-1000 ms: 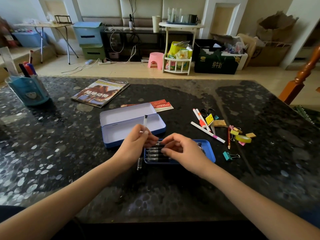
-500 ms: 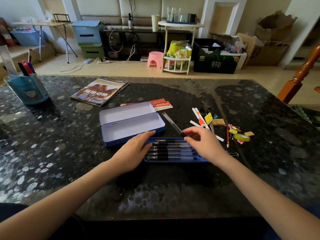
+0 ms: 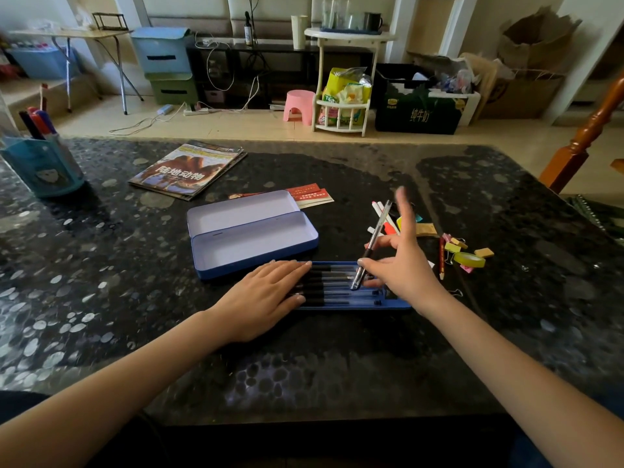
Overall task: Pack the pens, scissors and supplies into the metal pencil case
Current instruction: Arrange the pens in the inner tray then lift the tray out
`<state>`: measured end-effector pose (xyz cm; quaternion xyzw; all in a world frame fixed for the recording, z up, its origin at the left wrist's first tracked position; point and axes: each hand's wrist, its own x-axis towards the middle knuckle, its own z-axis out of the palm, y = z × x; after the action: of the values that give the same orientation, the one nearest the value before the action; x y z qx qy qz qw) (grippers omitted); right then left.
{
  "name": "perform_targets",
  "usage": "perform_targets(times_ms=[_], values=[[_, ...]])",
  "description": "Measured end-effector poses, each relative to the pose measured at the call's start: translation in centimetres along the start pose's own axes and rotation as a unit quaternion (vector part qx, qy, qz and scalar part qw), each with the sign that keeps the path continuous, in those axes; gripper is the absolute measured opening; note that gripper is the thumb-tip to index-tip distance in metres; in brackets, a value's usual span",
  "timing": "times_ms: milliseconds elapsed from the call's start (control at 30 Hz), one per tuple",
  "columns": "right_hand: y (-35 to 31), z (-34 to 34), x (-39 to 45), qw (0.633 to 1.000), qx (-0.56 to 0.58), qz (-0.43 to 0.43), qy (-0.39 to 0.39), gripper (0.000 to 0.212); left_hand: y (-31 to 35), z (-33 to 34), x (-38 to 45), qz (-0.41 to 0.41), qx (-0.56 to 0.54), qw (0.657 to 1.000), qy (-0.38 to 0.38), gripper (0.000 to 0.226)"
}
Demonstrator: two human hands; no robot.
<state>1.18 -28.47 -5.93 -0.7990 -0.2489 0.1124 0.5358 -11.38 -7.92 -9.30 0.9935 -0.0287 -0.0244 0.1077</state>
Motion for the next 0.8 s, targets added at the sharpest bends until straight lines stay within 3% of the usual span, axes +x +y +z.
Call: perform_targets(times_ms=[100,133,267,433,667,800], values=[[0.1,0.0,0.0,0.999,-0.034,-0.004,-0.012,0.041,-0.3,-0.2,0.0,-0.021,0.002,1.0,-0.001,0.07],[0.2,0.0,0.0,0.999,-0.053,-0.004,-0.003,0.029,-0.4,-0.2,-0.1,-0.019,0.004,1.0,0.0,0.074],[0.5,0.2,-0.1,0.996,-0.084,-0.019,0.003,0.029,-0.6,0.0,-0.1,-0.013,-0.011,1.0,0.008,0.077],[0.8,0.2,-0.3,0.978,-0.199,-0.054,-0.022,0.019,-0.3,-0.1,-0.1,-0.02,-0.032,0.999,0.019,0.06],[0.6,0.6,-0.6,0.965,-0.244,-0.082,-0.045,0.014,1.3,0.4,-1.3,0.064,-0.009,0.987,0.15,0.025],[0.6,0.4,-0.5,0.961,-0.262,-0.071,-0.051,0.011,1.1,0.7,-1.5,0.082,-0.024,0.989,0.119,0.023]])
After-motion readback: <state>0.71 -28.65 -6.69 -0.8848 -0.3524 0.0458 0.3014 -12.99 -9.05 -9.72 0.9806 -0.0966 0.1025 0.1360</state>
